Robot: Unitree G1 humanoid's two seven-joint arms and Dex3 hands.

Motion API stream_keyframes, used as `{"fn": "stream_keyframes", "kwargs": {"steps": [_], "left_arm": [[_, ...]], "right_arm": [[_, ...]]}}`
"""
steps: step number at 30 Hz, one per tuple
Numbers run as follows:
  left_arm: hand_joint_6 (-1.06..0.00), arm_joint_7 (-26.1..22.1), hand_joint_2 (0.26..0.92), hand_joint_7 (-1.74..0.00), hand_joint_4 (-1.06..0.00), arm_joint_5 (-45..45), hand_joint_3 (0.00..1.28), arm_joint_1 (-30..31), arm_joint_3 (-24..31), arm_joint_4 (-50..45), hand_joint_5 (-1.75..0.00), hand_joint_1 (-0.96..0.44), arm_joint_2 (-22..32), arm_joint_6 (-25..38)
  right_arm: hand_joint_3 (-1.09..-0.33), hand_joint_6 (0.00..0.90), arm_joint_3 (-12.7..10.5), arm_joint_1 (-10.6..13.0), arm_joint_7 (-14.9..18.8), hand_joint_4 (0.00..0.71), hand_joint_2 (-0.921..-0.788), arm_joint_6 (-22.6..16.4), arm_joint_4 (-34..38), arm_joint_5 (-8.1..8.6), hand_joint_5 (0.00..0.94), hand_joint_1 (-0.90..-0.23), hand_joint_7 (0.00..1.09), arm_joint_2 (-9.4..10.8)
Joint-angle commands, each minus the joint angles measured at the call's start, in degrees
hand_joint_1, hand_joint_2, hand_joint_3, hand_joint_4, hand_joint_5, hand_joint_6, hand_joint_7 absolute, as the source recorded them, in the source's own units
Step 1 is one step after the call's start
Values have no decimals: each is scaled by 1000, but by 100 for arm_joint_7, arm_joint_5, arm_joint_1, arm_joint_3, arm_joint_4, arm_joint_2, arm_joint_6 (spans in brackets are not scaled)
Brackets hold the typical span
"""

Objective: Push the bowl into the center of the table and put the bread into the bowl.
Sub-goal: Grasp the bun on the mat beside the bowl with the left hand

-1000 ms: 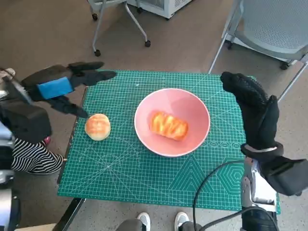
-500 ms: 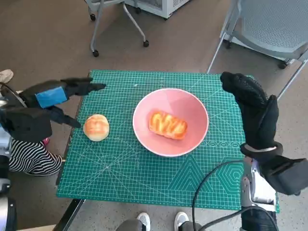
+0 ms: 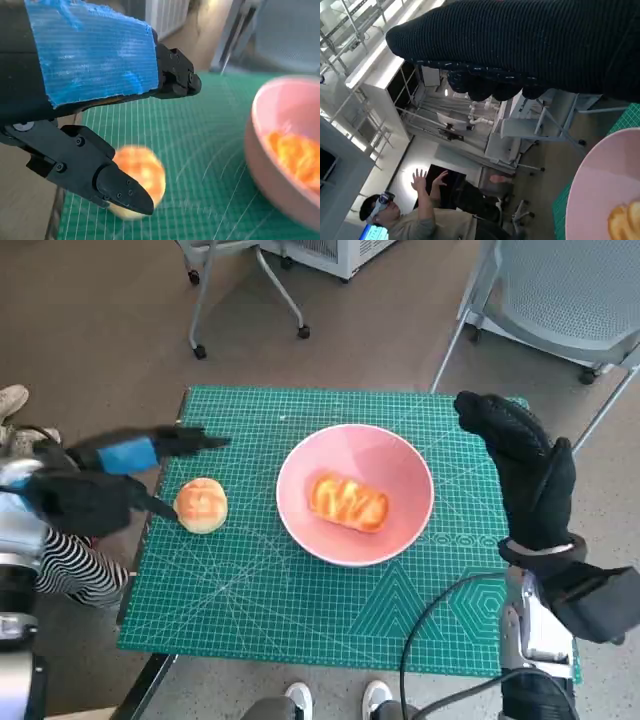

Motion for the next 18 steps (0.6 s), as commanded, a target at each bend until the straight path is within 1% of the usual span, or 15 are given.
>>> {"fn": "stream_keyframes", "kwargs": {"steps": [1,10,13,18], "left_arm": [[-290,240,717,-4,-130,335,1,-122,-200,238,0,-105,-121,61],[-295,732,723,-4,-142,863,4,-269,-531,703,-5,18,-339,170],[-313,828,725,-10,-168,992,7,-355,-634,944,-10,57,-434,208],[-377,945,753,-21,-259,1220,16,-522,-865,1357,-19,116,-602,299]], "right_arm": [[-728,83,-21,43,85,208,-921,58,73,78,0,-696,585,-72],[-729,77,-76,71,152,206,-921,84,72,117,0,-692,593,-129],[-729,76,-81,83,152,206,-921,101,59,123,0,-691,595,-150],[-728,76,-85,110,124,213,-921,151,11,116,4,-688,599,-180]]}}
